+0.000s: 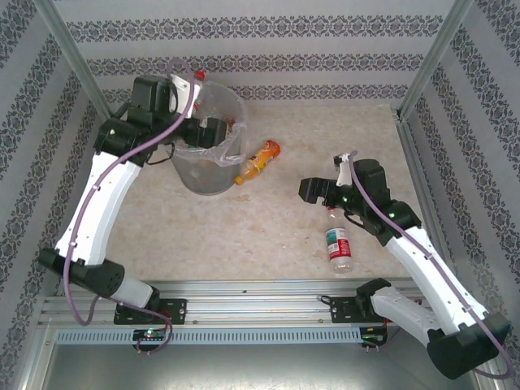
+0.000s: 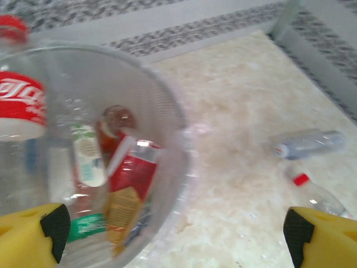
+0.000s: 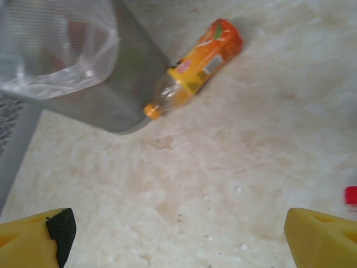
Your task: Put the plastic bottles in the bin
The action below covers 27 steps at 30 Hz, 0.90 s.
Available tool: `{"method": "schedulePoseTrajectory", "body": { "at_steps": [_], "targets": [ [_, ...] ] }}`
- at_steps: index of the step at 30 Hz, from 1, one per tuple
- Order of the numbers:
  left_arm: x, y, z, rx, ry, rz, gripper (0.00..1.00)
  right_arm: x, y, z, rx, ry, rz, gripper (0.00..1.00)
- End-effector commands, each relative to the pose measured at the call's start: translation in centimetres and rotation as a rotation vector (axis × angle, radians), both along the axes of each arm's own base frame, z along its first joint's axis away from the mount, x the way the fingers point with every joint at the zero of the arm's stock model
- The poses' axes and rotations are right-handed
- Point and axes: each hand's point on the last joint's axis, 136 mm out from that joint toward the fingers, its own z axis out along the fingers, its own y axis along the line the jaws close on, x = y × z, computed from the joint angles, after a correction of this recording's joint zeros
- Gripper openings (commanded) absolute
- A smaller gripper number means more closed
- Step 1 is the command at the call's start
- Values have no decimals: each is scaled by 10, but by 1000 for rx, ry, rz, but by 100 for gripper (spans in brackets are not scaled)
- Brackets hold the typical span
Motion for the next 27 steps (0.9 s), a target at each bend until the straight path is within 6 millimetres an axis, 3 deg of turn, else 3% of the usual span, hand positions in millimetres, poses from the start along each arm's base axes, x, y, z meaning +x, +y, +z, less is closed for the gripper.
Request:
{"method": "schedulePoseTrajectory", "body": {
  "at_steps": [1, 7, 11, 20, 27],
  "targets": [
    [-19, -42, 17, -73, -83, -154, 100, 7, -29, -17, -108, 56, -101, 92],
    [-49, -105, 4, -182, -74, -370, 100, 17, -61, -52, -223, 186, -202, 95],
    [-59, -131, -25, -232, -22, -456, 100, 27, -81, -74, -266, 285, -275, 98],
    [-78, -164, -87, -212, 102, -541, 100, 60, -126, -105, 22, 431, -594, 98],
    [-81, -177, -109, -227, 176, -564, 100, 73, -144, -130, 168, 542, -754, 98]
  ]
}}
